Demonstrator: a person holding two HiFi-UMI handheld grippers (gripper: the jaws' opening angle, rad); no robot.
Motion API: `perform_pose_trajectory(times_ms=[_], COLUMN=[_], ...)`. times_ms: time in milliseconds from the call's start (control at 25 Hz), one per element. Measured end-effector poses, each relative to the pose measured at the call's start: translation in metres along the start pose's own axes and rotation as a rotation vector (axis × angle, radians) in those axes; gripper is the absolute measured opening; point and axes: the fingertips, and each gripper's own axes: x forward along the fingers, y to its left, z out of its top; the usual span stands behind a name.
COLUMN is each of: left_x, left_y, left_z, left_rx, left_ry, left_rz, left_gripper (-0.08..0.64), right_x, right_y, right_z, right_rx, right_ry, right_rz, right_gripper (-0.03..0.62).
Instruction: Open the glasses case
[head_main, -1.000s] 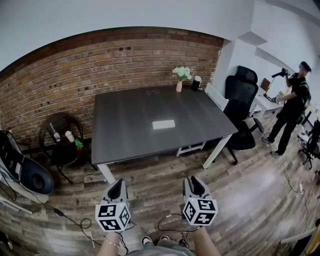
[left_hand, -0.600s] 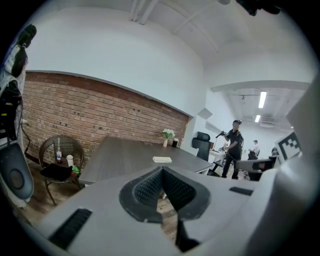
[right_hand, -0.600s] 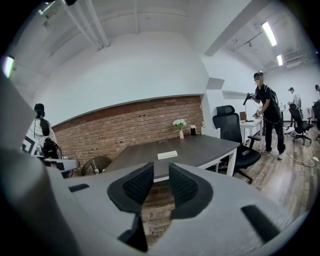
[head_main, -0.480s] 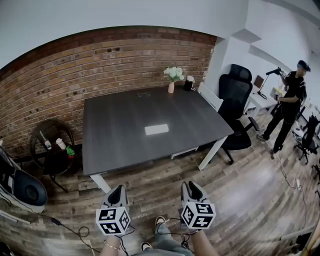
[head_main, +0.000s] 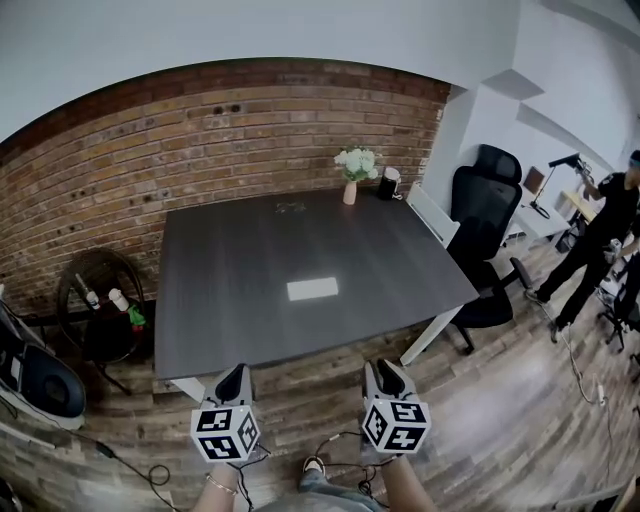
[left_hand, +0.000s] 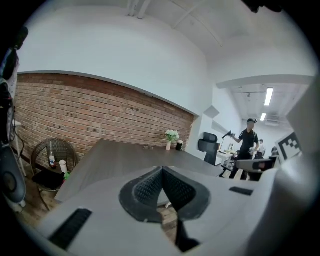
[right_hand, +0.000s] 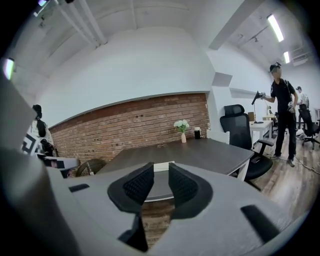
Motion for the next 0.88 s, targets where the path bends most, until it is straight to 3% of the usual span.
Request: perform_pose_trajectory(times_ms=[320,880], left_x=[0.065,0.146], left_y=[-0.006,-0.009], left_z=[0.019,0.000], left_rx=[-0.014,-0.007], left_ry=[-0.002,0.094], left_rz=[0.045,0.071], left_gripper=[-0.005,-0.005], right_x=[0.066,0.142], right_y=[-0.038,-0.071], right_z=[0.030,0.016], right_rx=[-0.004,0.023], right_ry=[-0.007,0.073], right_rz=[0.040,0.073], right_gripper=[0.095,0.095])
